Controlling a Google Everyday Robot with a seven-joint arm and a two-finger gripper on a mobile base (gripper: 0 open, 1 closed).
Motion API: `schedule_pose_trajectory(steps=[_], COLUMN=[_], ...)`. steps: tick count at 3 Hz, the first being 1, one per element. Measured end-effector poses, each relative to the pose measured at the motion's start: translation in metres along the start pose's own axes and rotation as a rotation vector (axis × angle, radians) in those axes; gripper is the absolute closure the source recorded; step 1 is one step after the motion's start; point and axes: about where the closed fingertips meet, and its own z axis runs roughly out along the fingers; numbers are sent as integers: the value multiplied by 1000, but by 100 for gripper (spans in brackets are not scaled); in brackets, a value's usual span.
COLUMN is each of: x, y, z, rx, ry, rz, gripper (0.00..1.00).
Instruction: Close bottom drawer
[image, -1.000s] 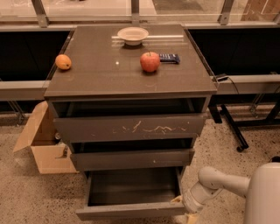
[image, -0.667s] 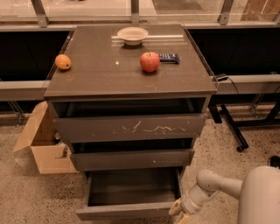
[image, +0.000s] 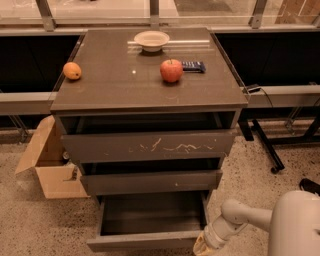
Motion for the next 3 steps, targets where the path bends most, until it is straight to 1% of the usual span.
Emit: schedule_pose_trajectory(steps=[1,2,3], x=[7,10,10], y=[-9,-25,-35], z=[33,58,63], rx=[32,65,95], ry=[31,70,86], rz=[-29,-47,-55], gripper=[100,73,50])
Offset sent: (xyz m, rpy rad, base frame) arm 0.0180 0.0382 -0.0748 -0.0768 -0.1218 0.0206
